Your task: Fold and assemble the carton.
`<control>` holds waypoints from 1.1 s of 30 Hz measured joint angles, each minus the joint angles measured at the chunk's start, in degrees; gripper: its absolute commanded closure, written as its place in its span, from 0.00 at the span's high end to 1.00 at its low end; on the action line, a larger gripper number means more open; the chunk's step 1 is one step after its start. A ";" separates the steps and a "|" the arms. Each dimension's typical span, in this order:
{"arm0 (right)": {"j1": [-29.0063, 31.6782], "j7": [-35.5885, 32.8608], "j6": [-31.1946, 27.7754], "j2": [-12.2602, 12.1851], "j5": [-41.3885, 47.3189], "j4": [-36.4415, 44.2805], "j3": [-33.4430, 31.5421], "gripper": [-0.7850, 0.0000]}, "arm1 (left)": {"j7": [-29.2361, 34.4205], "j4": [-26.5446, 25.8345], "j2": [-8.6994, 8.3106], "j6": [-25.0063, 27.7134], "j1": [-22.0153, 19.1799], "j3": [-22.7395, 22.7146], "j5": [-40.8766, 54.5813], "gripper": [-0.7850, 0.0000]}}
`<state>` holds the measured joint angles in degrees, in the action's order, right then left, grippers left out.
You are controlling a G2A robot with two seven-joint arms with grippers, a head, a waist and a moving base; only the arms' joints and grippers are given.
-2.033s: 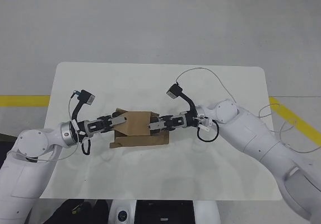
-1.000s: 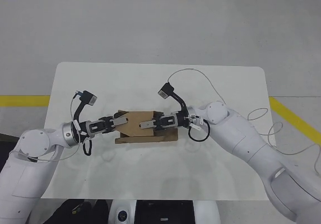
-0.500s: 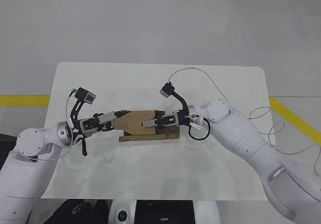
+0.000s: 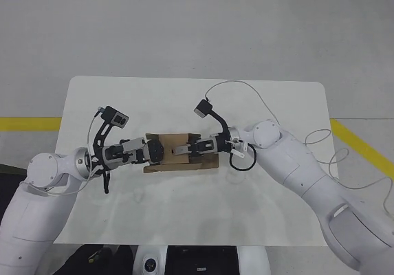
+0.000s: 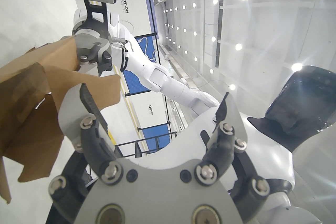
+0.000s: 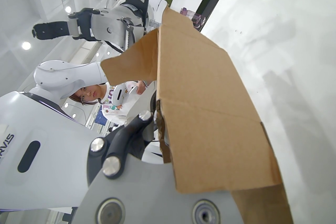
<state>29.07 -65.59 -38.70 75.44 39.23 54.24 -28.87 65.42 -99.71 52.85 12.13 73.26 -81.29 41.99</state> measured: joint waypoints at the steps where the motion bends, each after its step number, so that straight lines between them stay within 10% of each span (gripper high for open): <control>1: 0.05 -0.04 0.04 -0.02 -0.14 0.28 -0.18 0.00 | 0.15 -0.04 0.05 0.13 -0.19 0.35 -0.46 1.00; 33: 3.52 -2.58 2.57 -1.16 -1.74 5.30 -3.08 0.00 | -5.02 2.49 -0.10 1.93 3.40 -4.10 -8.54 1.00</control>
<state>32.59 -68.16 -36.13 74.28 37.49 59.54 -31.96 60.40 -97.23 52.75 14.07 76.66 -85.39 33.45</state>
